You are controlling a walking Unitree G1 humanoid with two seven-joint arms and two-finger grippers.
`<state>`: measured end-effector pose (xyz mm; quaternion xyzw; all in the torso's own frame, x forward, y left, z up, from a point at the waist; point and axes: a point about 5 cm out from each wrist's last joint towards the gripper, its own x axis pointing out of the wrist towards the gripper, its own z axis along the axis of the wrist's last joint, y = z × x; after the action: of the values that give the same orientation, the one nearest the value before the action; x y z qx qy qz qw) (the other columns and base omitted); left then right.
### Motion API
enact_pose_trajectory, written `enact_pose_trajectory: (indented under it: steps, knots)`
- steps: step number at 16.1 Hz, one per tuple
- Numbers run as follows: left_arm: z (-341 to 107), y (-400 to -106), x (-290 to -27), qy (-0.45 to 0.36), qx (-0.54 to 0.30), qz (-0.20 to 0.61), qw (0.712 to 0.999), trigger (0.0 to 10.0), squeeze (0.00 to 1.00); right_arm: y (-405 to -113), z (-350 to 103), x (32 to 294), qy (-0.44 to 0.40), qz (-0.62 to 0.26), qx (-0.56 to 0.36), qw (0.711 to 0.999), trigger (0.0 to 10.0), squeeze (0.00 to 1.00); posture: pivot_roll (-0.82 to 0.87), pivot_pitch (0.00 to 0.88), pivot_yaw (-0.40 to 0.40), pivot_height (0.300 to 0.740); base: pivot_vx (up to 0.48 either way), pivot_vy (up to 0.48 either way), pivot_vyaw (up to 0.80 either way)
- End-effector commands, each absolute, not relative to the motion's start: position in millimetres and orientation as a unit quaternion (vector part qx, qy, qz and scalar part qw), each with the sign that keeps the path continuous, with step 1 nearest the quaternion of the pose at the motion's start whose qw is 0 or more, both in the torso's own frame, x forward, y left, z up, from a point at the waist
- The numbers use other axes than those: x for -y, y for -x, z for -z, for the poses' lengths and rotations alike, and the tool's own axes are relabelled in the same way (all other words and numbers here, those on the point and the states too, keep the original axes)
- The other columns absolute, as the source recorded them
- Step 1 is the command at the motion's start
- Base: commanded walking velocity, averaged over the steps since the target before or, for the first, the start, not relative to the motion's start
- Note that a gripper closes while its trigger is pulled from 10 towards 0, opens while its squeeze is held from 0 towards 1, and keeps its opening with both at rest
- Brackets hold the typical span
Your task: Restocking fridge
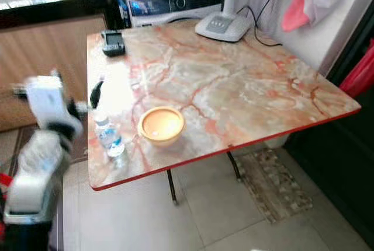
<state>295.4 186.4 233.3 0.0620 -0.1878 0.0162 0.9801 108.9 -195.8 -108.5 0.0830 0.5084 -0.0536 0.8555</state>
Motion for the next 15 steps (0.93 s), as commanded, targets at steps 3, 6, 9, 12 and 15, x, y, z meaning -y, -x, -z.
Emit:
enact_pose_trajectory:
  steps: [3,6,9,12,15]
  knots:
    - [-252.9,-299.5,-175.9,-0.062,0.033,0.093,0.993,10.0,0.0,-107.6,109.6,192.4,-0.078,0.048,-0.515,0.852,10.0,0.0,0.21,0.062,0.013,0.74,0.0,0.0,0.0]
    - [-241.0,-294.9,-176.6,-0.068,-0.032,0.114,0.991,10.0,0.0,-107.1,109.8,191.5,-0.076,0.044,-0.516,0.852,10.0,0.0,0.2,0.056,0.016,0.74,0.0,0.0,0.0]
    - [-225.8,-292.9,-181.3,-0.062,-0.112,0.109,0.986,10.0,0.0,-105.9,110.0,192.8,-0.072,0.043,-0.519,0.85,10.0,0.0,0.19,0.053,0.014,0.74,0.0,0.0,0.0]
    - [-228.0,-289.4,-183.1,-0.065,-0.144,0.11,0.981,10.0,0.0,-105.5,109.9,194.2,-0.07,0.044,-0.519,0.85,10.0,0.0,0.2,0.058,0.012,0.74,0.0,0.0,0.0]
    - [-227.4,-289.7,-184.7,-0.059,-0.147,0.099,0.982,10.0,0.0,-105.3,109.9,194.5,-0.07,0.042,-0.52,0.851,10.0,0.0,0.2,0.073,0.008,0.74,0.0,0.0,0.0]
